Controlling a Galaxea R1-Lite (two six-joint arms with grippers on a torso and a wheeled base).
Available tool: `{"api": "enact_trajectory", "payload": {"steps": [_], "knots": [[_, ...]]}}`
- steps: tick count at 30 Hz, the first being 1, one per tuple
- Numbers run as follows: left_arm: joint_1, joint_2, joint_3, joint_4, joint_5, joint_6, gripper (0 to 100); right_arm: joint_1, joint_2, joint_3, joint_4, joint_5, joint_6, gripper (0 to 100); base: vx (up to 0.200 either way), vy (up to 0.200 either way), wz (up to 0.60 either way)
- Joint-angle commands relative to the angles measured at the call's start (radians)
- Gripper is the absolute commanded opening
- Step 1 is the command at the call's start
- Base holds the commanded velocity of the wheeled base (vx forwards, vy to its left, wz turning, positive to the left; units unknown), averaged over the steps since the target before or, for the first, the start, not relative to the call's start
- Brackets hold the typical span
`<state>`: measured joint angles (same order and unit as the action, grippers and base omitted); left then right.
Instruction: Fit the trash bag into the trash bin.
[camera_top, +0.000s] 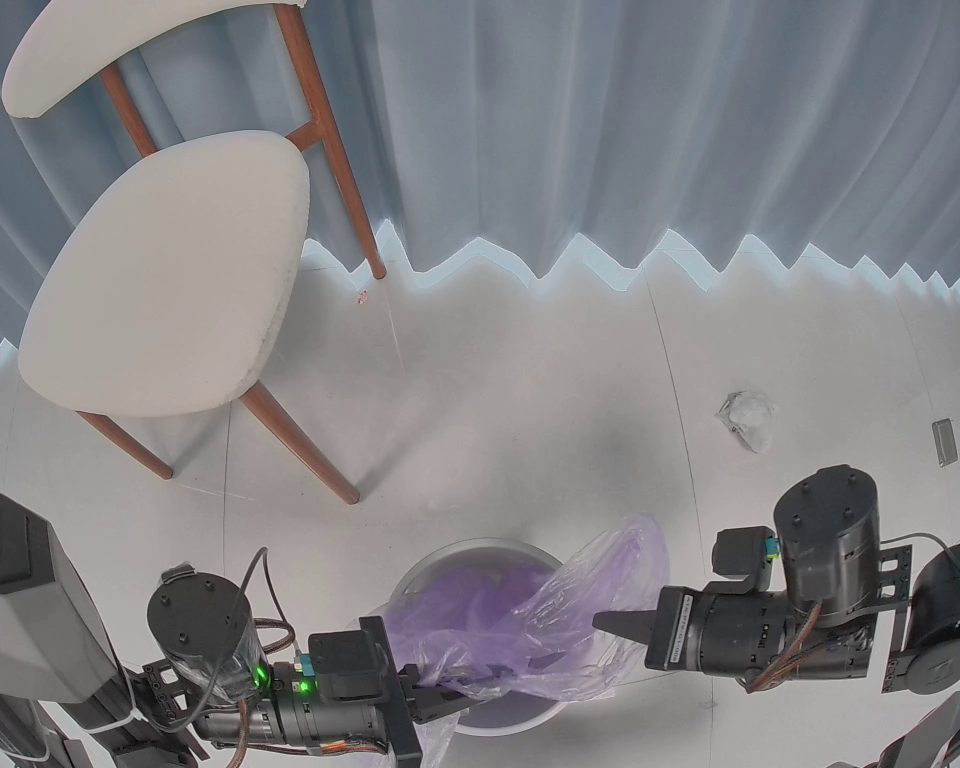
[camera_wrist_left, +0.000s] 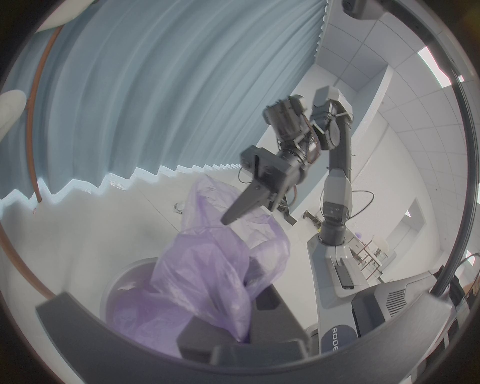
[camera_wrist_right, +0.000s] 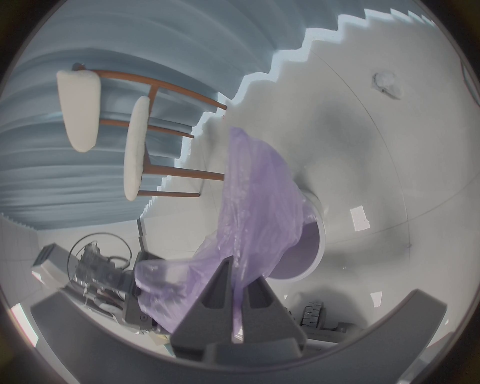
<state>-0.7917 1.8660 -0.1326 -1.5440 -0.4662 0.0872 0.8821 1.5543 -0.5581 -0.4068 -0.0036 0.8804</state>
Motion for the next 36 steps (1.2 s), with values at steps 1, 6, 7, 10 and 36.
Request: {"api": "enact_trajectory", "payload": {"steps": [1, 6, 7, 10, 36], "knots": [[0.029, 0.009, -0.021, -0.001, -0.002, -0.037, 0, -0.002, -0.108, 0.023, 0.002, 0.020, -0.034, 0, 0.000, 0.000, 0.00], [0.034, 0.019, 0.048, -0.001, -0.003, -0.026, 0, -0.002, -0.141, 0.040, 0.010, 0.091, -0.034, 0, 0.000, 0.000, 0.00], [0.040, 0.012, 0.068, -0.001, -0.005, -0.024, 0, -0.003, -0.140, 0.058, 0.008, 0.113, -0.031, 0, 0.000, 0.000, 0.00], [0.052, -0.005, 0.088, -0.001, -0.005, -0.018, 0, -0.009, -0.131, 0.076, -0.001, 0.145, -0.032, 0, 0.000, 0.000, 0.00], [0.072, 0.002, 0.133, -0.001, 0.018, 0.012, 100, -0.092, -0.017, 0.129, -0.190, 0.180, -0.044, 0, 0.000, 0.000, 0.00]]}}
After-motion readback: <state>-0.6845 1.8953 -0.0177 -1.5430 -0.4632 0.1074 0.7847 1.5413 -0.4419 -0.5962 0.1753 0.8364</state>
